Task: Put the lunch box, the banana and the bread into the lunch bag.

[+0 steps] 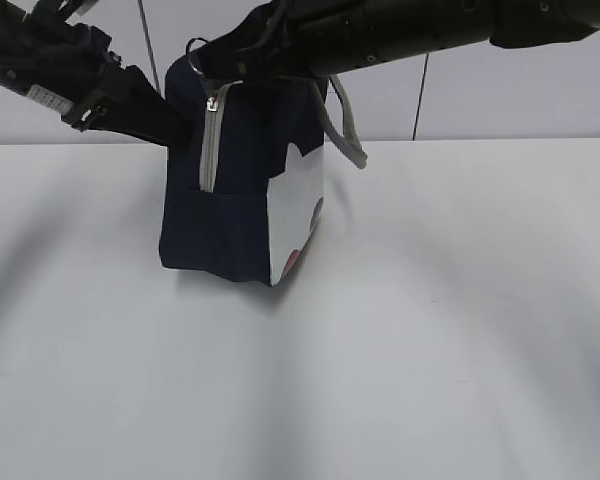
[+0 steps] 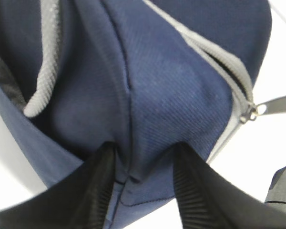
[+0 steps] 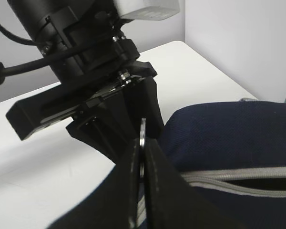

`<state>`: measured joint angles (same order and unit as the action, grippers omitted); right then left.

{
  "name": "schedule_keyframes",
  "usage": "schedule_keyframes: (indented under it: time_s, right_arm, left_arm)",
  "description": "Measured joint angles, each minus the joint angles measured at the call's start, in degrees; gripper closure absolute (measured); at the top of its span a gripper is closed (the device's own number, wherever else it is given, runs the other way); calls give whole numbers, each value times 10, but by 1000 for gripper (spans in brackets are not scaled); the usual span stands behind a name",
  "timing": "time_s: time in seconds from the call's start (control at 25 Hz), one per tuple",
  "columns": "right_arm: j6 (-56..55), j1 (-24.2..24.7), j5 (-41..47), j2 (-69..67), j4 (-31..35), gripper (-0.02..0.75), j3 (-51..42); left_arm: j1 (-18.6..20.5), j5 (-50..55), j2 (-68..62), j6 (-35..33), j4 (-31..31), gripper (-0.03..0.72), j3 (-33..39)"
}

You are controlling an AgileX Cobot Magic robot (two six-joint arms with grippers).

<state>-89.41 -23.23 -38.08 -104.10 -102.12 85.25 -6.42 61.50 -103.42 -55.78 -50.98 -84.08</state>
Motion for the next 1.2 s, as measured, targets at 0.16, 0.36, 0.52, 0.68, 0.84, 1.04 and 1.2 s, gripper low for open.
schedule_keyframes:
  time_s: [0.16,0.36,0.52,0.68,0.84,1.04,1.2]
  right_arm:
    - [-2,0,0,0,0,754,0]
    - [-3,0,-2,0,-1,754,0]
    - [-3,0,-2,0,-1,754,0]
    - [-5,0,-2,0,-1,754,0]
    - [-5,0,-2,0,-1,754,0]
    - [-5,0,-2,0,-2,754,0]
    - [-5,0,-2,0,-2,754,0]
  left_arm:
    - [0,2,0,-38,-1,383,0]
    - [0,17,0,-25,0,384,0]
    - [14,41,0,-20,8,308,0]
    - [31,44,0,-48,-1,212,0]
    - [30,46,0,-96,-6,170,0]
    - [30,62,0,-166,-41,160,0]
    - [30,70,0,-188,-67,160,0]
